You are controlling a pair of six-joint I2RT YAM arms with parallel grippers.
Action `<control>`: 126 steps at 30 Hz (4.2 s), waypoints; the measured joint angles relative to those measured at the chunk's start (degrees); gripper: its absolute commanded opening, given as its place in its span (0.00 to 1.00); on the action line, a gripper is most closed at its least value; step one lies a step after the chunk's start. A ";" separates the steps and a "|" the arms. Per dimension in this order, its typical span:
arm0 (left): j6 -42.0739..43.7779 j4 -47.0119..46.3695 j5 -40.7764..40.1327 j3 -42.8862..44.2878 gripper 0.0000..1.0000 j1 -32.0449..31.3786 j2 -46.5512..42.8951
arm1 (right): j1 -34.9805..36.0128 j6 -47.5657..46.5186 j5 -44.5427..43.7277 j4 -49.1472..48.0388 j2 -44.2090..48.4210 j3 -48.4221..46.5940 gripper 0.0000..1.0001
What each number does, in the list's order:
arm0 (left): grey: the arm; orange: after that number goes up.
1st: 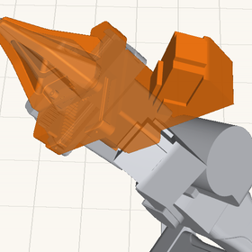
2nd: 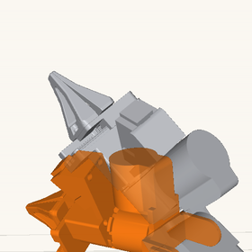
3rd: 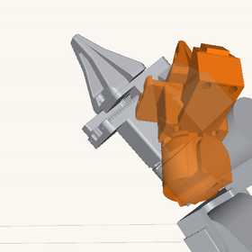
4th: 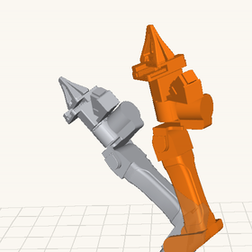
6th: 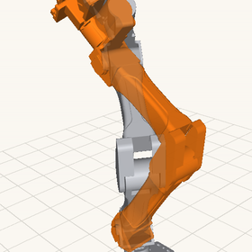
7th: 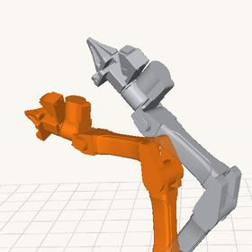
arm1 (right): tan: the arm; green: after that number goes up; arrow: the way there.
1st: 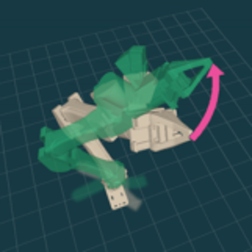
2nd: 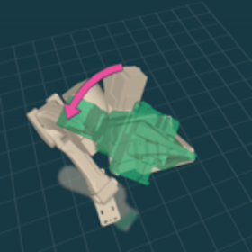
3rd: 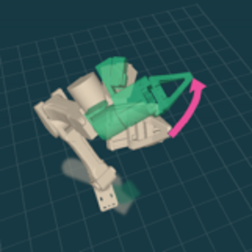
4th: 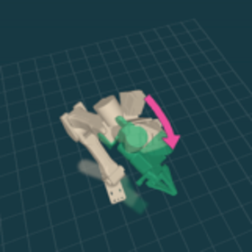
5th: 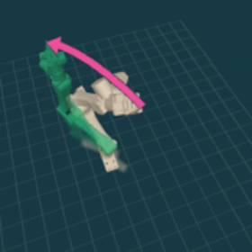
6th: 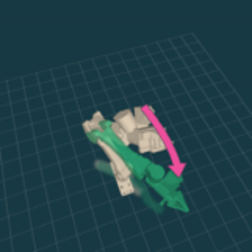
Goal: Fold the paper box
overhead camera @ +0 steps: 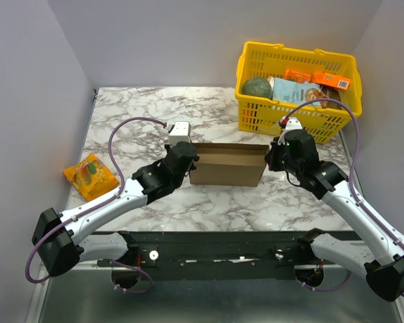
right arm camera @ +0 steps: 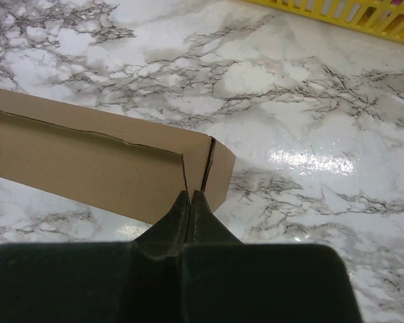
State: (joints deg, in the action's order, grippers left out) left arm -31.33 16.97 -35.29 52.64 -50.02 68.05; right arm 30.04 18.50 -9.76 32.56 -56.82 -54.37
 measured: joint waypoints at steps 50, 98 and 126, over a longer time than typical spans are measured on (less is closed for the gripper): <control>1.55 -0.04 1.33 0.37 0.00 0.20 1.51 | 0.37 0.94 1.51 7.26 2.78 -4.96 0.24; 9.03 11.93 28.79 -7.32 0.99 0.87 -21.79 | 4.90 4.04 -9.27 3.96 1.70 1.07 0.01; -12.17 -4.04 41.62 -11.04 0.98 19.47 -24.57 | 5.27 4.07 -8.94 3.85 1.75 1.05 0.01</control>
State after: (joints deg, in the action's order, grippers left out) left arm -43.51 12.93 6.33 41.60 -30.55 43.48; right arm 35.31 22.57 -18.70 36.40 -55.07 -53.32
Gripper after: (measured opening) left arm 0.984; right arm 0.012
